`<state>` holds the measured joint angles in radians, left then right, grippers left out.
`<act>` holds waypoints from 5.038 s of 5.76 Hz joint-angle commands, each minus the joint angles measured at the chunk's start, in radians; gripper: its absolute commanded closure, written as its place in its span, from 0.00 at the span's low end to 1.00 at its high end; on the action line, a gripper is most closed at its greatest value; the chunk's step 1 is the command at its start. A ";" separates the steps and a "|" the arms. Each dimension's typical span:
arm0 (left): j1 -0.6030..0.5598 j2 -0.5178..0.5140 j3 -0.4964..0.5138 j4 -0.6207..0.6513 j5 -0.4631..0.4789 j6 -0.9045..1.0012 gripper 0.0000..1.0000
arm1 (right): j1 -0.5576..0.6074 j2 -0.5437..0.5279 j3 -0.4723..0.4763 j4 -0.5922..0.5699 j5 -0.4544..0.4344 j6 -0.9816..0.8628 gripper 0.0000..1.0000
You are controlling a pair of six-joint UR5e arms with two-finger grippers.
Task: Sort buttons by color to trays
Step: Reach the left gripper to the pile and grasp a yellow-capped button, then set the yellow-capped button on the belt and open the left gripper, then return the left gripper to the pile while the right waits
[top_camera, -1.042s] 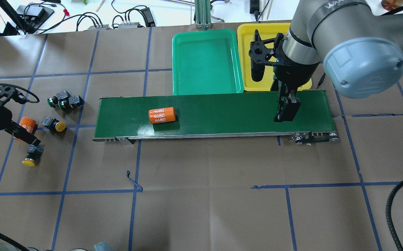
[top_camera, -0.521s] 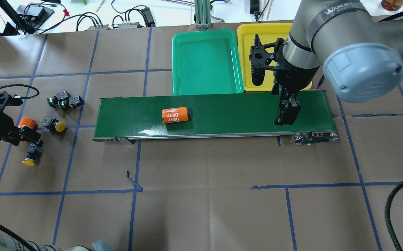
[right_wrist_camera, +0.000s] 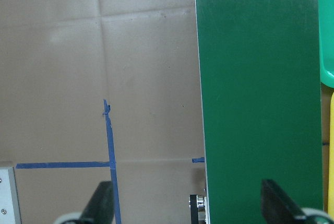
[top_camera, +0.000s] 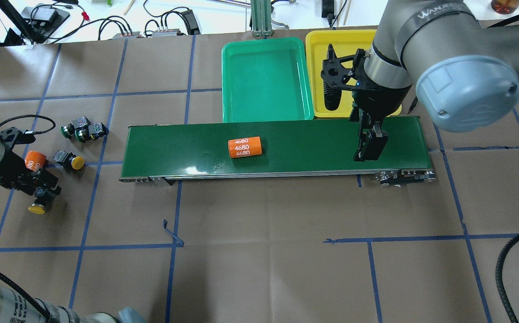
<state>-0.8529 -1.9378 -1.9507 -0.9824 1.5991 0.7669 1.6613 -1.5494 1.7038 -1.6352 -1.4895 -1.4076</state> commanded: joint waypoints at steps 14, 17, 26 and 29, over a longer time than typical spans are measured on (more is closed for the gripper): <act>-0.680 0.093 0.119 -0.099 0.001 0.845 0.59 | 0.000 0.002 0.003 0.000 0.001 0.004 0.00; -0.676 0.118 0.121 -0.108 -0.001 0.818 0.01 | 0.000 0.003 0.005 0.002 0.003 0.004 0.00; -0.136 -0.024 0.156 -0.063 -0.019 1.431 0.03 | 0.003 0.021 0.023 -0.160 -0.011 -0.068 0.00; -0.137 -0.073 0.177 -0.027 -0.071 1.644 0.08 | 0.014 0.090 0.043 -0.243 -0.008 -0.065 0.00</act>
<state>-0.9906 -1.9874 -1.7808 -1.0288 1.5573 2.3602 1.6690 -1.4882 1.7377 -1.8282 -1.4993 -1.4766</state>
